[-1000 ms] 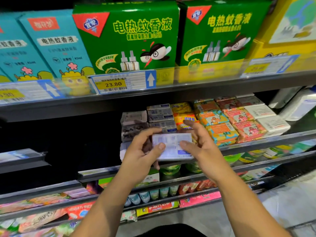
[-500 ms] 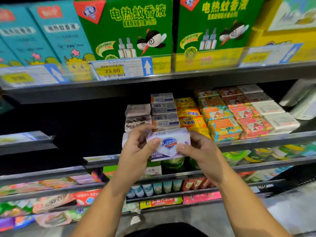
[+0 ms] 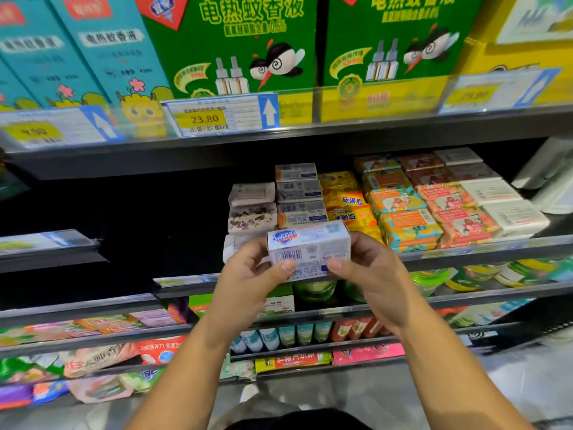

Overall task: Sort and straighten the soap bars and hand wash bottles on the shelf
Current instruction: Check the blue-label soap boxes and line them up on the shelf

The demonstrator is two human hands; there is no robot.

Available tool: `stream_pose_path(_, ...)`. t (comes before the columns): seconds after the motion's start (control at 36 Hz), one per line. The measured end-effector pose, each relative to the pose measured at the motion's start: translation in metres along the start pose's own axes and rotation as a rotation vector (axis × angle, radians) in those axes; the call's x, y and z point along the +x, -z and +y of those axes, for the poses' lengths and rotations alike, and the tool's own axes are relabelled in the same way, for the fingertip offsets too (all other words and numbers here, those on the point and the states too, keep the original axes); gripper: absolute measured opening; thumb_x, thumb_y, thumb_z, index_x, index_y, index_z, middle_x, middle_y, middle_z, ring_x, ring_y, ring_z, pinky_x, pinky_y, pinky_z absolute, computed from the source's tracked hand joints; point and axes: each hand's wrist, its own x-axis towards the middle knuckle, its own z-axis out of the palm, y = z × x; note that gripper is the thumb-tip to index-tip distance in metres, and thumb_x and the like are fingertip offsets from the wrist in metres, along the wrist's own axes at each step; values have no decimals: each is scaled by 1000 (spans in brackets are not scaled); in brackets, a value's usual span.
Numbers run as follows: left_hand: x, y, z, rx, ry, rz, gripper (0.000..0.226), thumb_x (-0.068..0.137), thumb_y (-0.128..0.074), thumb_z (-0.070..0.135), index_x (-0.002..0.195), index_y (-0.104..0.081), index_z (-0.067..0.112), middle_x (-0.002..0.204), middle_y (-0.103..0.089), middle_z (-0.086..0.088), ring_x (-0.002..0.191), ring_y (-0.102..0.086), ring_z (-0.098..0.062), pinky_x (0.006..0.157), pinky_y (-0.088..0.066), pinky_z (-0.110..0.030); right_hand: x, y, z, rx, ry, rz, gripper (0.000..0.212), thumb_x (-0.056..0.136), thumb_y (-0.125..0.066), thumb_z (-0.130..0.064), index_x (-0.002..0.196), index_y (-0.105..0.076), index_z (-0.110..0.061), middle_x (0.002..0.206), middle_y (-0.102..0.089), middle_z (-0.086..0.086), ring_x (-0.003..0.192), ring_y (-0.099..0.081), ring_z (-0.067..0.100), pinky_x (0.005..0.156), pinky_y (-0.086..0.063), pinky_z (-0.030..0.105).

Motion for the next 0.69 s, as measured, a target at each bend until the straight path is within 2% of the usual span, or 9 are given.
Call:
stream_pose_path(0.08, 0, -4, 0, -19, -30, 42, 47, 83, -66, 15, 128, -53, 23, 115, -72, 5, 108, -68, -15, 86, -55, -23, 0, -5, -1, 39, 9, 28, 44, 77, -80, -29, 117, -65, -17, 116, -72, 6, 111, -68, 26, 96, -54, 42)
stream_pose_path(0.17, 0, -5, 0, -15, -38, 32, 54, 87, -65, 12, 134, -48, 35, 125, -65, 8, 110, -68, -21, 85, -58, -31, -1, -8, -2, 31, 33, 77, 43, 88, -74, -23, 127, -56, -30, 123, -66, 2, 110, -68, 25, 89, -57, 41)
stream_pose_path(0.25, 1, -1, -1, 30, -20, -24, 53, 84, -69, 6, 132, -55, 23, 138, -54, 5, 108, -68, -22, 82, -59, -30, -2, -10, -5, -42, 47, 129, 37, 99, -59, -20, 125, -52, -46, 121, -62, -4, 98, -71, 18, 72, -58, 34)
stream_pose_path(0.33, 4, 4, -4, 117, 26, -98, 59, 80, -74, -4, 128, -58, 26, 141, -51, 2, 113, -66, -17, 84, -55, -21, -2, -9, -8, 91, -21, 128, 20, 102, -55, -21, 117, -61, -32, 119, -68, 4, 78, -70, 19, 58, -52, 28)
stream_pose_path(0.39, 6, 3, -6, 241, 18, -80, 63, 82, -74, -4, 126, -56, 37, 129, -60, -1, 109, -66, -14, 81, -53, -18, -2, -5, -8, 287, -75, 23, 37, 88, -73, -35, 122, -64, -22, 116, -70, 12, 70, -68, 22, 56, -53, 25)
stream_pose_path(0.47, 12, 4, -8, 321, -59, 40, 56, 82, -74, -5, 117, -57, 35, 123, -62, 4, 113, -62, -11, 85, -50, -13, -1, 4, -7, 295, -91, -116, 84, 56, -94, -28, 132, -60, -19, 119, -70, 7, 73, -68, 23, 62, -56, 27)
stream_pose_path(0.56, 13, 2, -4, 203, -51, 51, 48, 82, -73, 11, 122, -56, 32, 128, -58, 5, 115, -61, -4, 86, -52, -15, 2, 3, -9, 30, -16, -49, 57, 70, -87, -18, 122, -62, -18, 114, -72, 1, 88, -70, 19, 69, -56, 29)
stream_pose_path(0.61, 12, -3, -1, 65, 13, 40, 39, 86, -66, 14, 121, -57, 28, 113, -69, 7, 103, -67, -2, 77, -54, -15, 3, 1, -8, -29, 11, 56, 40, 78, -81, -24, 113, -64, -14, 107, -75, 3, 98, -70, 23, 75, -58, 27)
stream_pose_path(0.69, 12, -11, -1, -8, 12, 41, 42, 88, -64, 12, 126, -53, 27, 115, -70, 6, 106, -69, -10, 79, -56, -21, 1, -3, -9, 17, 10, 99, 44, 78, -70, -25, 118, -60, -10, 110, -74, 8, 106, -69, 28, 85, -58, 28)
